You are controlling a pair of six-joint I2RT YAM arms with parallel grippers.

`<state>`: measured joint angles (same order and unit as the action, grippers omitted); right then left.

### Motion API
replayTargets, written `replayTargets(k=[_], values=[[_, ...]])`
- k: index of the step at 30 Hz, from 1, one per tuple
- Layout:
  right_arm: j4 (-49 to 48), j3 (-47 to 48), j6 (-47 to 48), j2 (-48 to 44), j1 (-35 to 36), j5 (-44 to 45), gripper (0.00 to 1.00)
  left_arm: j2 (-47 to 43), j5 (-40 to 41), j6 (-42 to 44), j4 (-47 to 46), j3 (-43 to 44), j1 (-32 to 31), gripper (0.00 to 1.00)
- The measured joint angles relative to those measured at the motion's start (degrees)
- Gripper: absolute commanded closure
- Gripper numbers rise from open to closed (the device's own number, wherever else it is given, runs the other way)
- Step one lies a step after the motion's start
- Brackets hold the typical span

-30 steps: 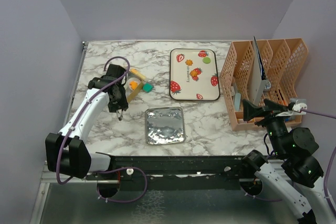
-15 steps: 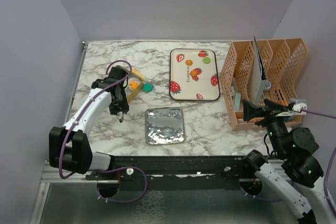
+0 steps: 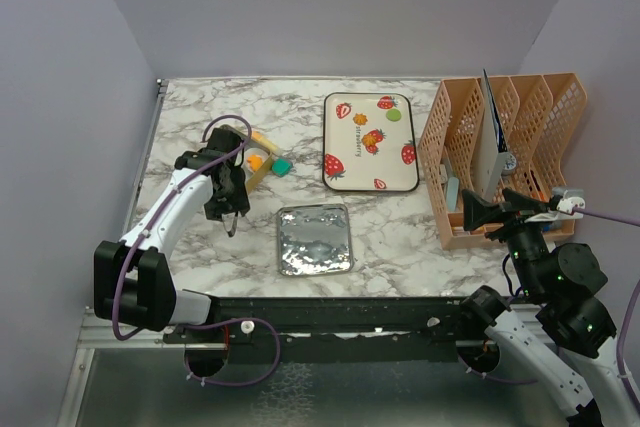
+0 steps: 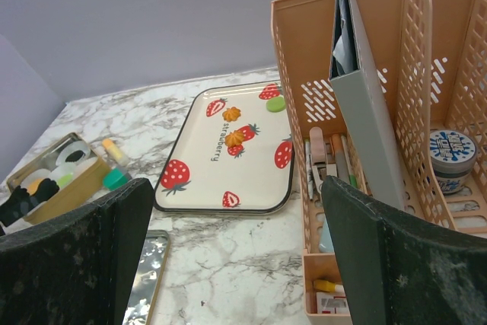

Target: Pack the cookies

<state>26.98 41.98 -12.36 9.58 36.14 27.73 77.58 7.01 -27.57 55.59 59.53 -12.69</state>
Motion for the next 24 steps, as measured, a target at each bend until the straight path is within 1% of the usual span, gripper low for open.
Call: replayTargets(k=[3, 10, 14, 18, 22, 24], values=[[-0.1, 0.0, 0.0, 0.0, 0.0, 0.0, 0.0, 0.0, 0.0, 0.1, 0.0, 0.0, 0.0, 0.46], [-0.2, 0.0, 0.0, 0.0, 0.0, -0.1, 0.0, -0.5, 0.2, 0.2, 0.5, 0.2, 0.0, 0.54], [-0.3, 0.0, 0.0, 0.0, 0.0, -0.1, 0.0, -1.3, 0.1, 0.5, 1.0, 2.3, 0.0, 0.6], [-0.3, 0.0, 0.0, 0.0, 0.0, -0.1, 0.0, -2.6, -0.8, 0.7, 1.0, 5.0, -0.2, 0.62], [-0.3, 0.0, 0.0, 0.0, 0.0, -0.1, 0.0, -3.6, -1.7, 0.5, 1.0, 7.7, -2.1, 0.62], [-0.3, 0.0, 0.0, 0.0, 0.0, -0.1, 0.0, -3.7, -1.9, -0.1, 0.9, 8.8, -4.6, 0.62]])
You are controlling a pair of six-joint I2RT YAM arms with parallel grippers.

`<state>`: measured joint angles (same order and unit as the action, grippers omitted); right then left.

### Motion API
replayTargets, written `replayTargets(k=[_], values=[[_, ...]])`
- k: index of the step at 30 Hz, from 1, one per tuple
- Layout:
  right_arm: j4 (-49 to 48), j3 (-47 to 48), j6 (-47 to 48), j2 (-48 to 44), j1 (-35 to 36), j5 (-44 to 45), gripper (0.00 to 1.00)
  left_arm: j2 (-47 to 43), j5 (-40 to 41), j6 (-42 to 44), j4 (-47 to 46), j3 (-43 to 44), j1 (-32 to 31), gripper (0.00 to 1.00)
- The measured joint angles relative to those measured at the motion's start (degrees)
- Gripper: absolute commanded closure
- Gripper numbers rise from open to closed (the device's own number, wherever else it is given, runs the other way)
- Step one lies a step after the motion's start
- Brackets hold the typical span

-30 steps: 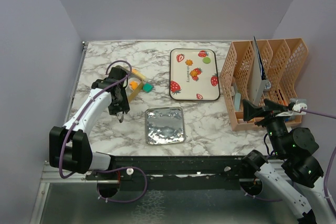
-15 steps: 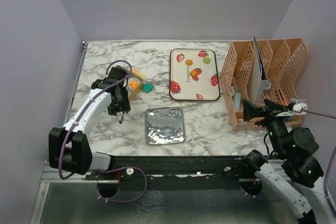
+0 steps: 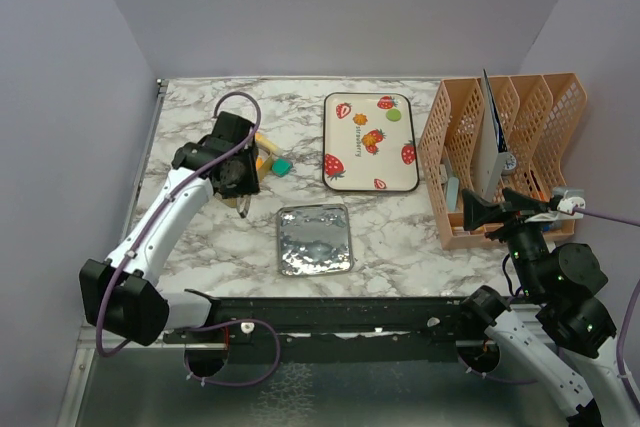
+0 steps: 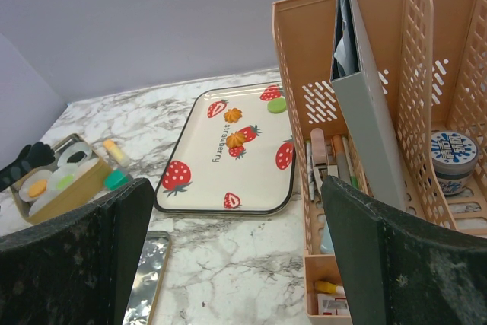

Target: Pack the cookies

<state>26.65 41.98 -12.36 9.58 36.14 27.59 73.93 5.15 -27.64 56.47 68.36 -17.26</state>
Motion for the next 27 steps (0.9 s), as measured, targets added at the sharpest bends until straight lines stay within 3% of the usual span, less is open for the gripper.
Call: replayTargets(k=[13, 20, 27], values=[[0.0, 0.0, 0.0, 0.0, 0.0, 0.0, 0.0, 2.8, 2.5, -9.0, -12.6, 0.9, -22.5, 0.62], [0.0, 0.0, 0.0, 0.0, 0.0, 0.0, 0.0, 14.1, 7.6, -13.1, -22.7, 1.2, -34.9, 0.58], [0.0, 0.0, 0.0, 0.0, 0.0, 0.0, 0.0, 25.3, 11.5, -15.4, -29.2, 3.8, -40.3, 0.53]])
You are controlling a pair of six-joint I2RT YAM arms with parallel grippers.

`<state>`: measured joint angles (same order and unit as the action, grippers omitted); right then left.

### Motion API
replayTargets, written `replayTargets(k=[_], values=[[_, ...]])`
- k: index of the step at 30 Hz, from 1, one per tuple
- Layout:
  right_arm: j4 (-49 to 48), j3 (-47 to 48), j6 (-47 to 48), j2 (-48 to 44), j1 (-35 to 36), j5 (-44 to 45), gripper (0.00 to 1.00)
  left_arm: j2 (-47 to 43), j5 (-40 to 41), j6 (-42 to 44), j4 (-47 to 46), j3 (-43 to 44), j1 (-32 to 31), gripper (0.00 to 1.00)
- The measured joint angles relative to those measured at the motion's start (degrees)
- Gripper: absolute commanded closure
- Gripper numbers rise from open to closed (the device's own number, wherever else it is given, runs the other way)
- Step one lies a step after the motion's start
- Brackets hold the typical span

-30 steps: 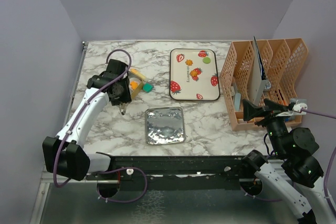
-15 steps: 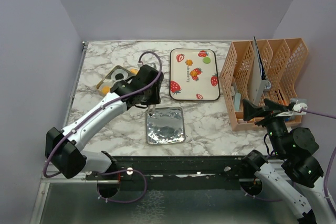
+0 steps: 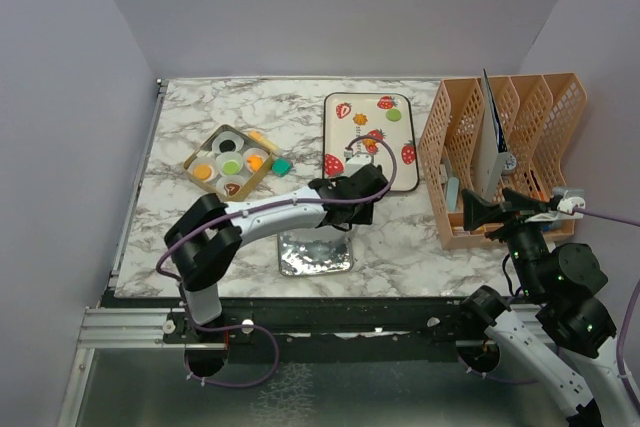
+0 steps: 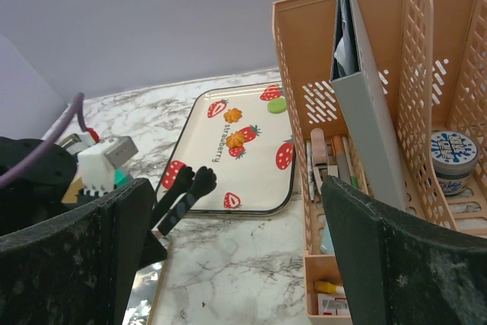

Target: Pack the cookies

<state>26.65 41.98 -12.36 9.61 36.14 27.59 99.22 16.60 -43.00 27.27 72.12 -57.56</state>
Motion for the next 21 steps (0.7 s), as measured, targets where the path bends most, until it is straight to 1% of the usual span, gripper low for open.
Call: replayTargets(k=[6, 10, 12, 13, 21], values=[[0.0, 0.0, 0.0, 0.0, 0.0, 0.0, 0.0, 7.4, 2.6, -1.5, -3.0, 3.7, -0.8, 0.49], [0.0, 0.0, 0.0, 0.0, 0.0, 0.0, 0.0, 11.3, 4.2, -3.1, -4.3, 4.7, -1.1, 0.42], [0.0, 0.0, 0.0, 0.0, 0.0, 0.0, 0.0, 12.7, 4.4, -4.0, -4.9, 5.0, -1.2, 0.41], [0.0, 0.0, 0.0, 0.0, 0.0, 0.0, 0.0, 13.6, 4.4, -4.6, -5.2, 5.0, -1.2, 0.38], [0.0, 0.0, 0.0, 0.0, 0.0, 0.0, 0.0, 14.7, 4.6, -7.5, -7.4, 5.0, -2.1, 0.29]])
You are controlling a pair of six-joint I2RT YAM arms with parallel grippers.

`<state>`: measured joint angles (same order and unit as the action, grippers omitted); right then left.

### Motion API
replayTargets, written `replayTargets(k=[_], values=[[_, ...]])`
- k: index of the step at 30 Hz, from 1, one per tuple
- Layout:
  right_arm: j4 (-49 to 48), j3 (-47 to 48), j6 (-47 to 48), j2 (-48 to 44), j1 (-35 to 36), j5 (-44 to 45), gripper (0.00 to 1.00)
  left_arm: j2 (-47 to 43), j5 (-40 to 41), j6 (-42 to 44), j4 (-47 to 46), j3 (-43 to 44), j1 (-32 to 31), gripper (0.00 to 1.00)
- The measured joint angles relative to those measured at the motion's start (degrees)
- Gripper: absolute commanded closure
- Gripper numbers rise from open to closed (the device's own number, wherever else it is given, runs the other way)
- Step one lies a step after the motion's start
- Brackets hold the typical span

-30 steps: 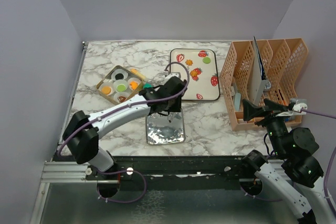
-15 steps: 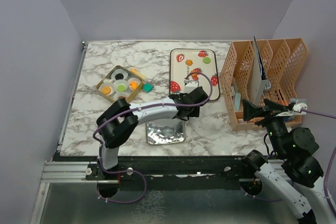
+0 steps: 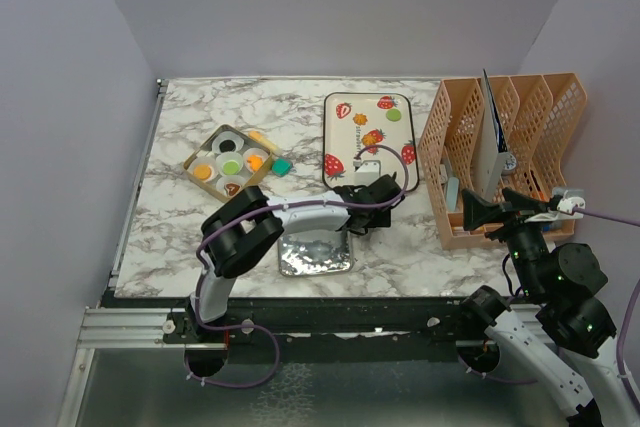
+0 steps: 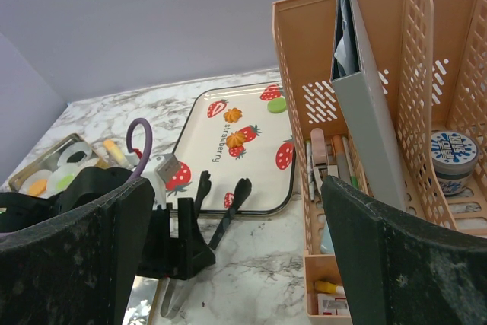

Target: Pack the cookies

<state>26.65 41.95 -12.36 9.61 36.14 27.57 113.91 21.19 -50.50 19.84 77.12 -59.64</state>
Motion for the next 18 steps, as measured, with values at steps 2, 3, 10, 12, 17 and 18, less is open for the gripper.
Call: replayTargets(k=[2, 3, 10, 12, 17, 18], values=[[0.0, 0.0, 0.0, 0.0, 0.0, 0.0, 0.0, 0.0, 0.0, -0.4, -0.4, -0.1, -0.1, 0.26], [0.0, 0.0, 0.0, 0.0, 0.0, 0.0, 0.0, 0.0, 0.0, -0.5, -0.5, -0.1, -0.1, 0.24], [0.0, 0.0, 0.0, 0.2, 0.0, -0.3, 0.0, -4.0, 0.0, -0.6, -0.6, -2.5, -0.1, 0.2], [0.0, 0.0, 0.1, 0.6, 0.0, -0.8, 0.0, -6.9, 0.1, -0.5, -0.7, -4.0, 0.0, 0.2], [0.0, 0.0, 0.5, 3.6, 0.0, -3.6, 0.0, -14.7, 0.1, -0.3, -0.3, -8.4, 1.3, 0.2], [0.0, 0.0, 0.7, 4.6, 0.0, -4.3, 0.0, -16.1, 0.1, -0.3, -0.2, -9.4, 1.9, 0.2]])
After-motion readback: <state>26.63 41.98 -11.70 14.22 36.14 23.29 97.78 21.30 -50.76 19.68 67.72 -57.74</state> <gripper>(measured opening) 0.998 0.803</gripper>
